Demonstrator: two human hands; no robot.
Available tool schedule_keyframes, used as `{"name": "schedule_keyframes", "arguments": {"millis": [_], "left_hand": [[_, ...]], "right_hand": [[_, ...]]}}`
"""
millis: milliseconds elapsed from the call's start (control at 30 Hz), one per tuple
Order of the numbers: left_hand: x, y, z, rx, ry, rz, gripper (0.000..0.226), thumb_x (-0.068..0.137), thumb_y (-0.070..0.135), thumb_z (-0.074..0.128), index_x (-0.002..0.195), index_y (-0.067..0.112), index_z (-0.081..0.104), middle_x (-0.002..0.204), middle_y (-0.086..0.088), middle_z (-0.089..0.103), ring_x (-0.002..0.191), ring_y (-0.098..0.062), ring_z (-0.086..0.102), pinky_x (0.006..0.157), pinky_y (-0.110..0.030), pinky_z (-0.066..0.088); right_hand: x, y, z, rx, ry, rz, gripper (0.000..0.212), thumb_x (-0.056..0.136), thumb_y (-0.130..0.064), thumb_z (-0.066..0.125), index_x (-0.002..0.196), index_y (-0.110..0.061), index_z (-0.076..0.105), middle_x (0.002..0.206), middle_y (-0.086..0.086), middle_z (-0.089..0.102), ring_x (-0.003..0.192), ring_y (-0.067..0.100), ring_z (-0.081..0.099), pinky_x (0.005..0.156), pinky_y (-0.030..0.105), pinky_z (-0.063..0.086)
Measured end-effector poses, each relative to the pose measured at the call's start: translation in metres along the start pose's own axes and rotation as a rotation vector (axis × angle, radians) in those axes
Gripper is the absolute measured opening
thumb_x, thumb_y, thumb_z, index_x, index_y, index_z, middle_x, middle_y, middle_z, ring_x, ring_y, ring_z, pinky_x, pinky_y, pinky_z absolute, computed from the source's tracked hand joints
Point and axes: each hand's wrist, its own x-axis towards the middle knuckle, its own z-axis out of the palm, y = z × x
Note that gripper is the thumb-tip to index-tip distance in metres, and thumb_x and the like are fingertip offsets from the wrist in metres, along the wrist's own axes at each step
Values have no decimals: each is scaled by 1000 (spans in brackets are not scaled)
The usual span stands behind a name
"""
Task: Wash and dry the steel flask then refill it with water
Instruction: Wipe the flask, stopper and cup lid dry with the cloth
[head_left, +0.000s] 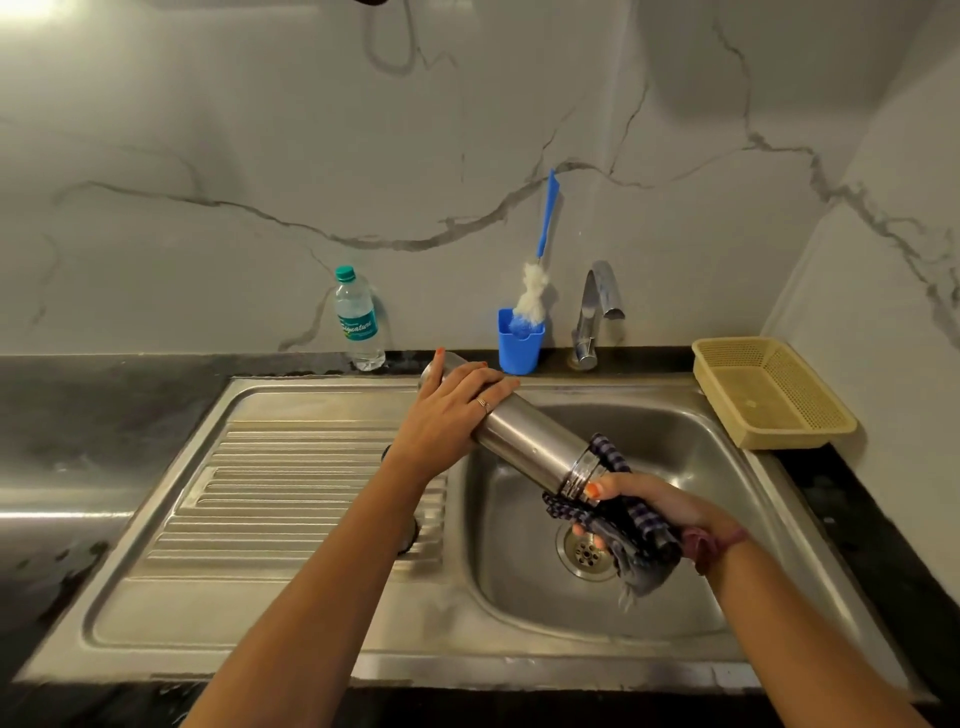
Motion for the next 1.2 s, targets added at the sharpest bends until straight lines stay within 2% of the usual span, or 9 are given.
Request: {"name": "schedule_keyframes", "arguments": {"millis": [267,500,600,733,867,933,1000,1067,1200], "left_hand": [[-20,-21,-11,33,-32,-33,94,59,19,92,140,25,43,133,-6,57,131,-27,45,115,-63,12],[-41,-33,-23,55,-11,-150,87,58,15,91,136,21,54,129,-8,59,127,-27,44,115,-62,16],[-50,-39,-29,50,-14,-274,88,57,13,91,137,21,55,128,-7,59,126,-32,50,116,-64,16],[-65,-51,-37,59,1,-449,84,58,12,91,135,19,58,126,-9,61,122,-36,54,115,-67,17],[-81,-62,-40,-78,14,-697,84,59,15,88,137,18,57,127,-11,58,117,-36,54,113,-68,24],[-91,-67,-43,-225,65,-836,85,60,17,89,138,18,55,129,-9,51,114,-30,50,110,-60,33],[-101,-71,-47,-378,121,-984,87,61,19,91,139,16,52,130,-7,40,114,-24,45,110,-45,40],[-109,-74,-53,-462,167,-1082,89,60,21,94,138,15,51,124,-2,37,107,-19,46,102,-33,44],[-123,-82,-59,-645,255,-1262,76,60,19,94,125,19,53,120,0,46,96,-15,53,89,-32,48]], "right_hand": [[18,0,24,-27,-16,-9,69,57,-29,75,115,2,55,90,20,67,67,22,63,60,28,55],[32,-1,42,-11,6,-61,73,59,-34,78,120,-1,55,90,18,68,66,21,64,59,28,56],[34,-4,43,0,24,-96,77,58,-40,84,119,-2,57,97,20,69,69,23,67,63,30,58],[32,-9,45,81,12,-140,61,67,-42,81,110,0,67,106,25,68,74,26,69,66,34,60],[40,-10,49,261,22,-137,46,87,-27,56,121,4,58,120,28,62,90,32,68,76,39,58],[47,-9,51,329,11,-165,45,90,-22,51,125,6,55,126,28,58,101,35,64,84,43,57],[54,-7,53,379,25,-182,44,92,-19,46,127,7,53,131,29,54,111,37,58,91,46,52],[62,-4,55,428,60,-183,46,91,-18,43,128,8,52,132,29,53,114,37,55,92,46,52],[77,2,59,541,177,-232,46,90,-17,41,130,5,50,130,28,55,109,38,59,85,48,56]]}}
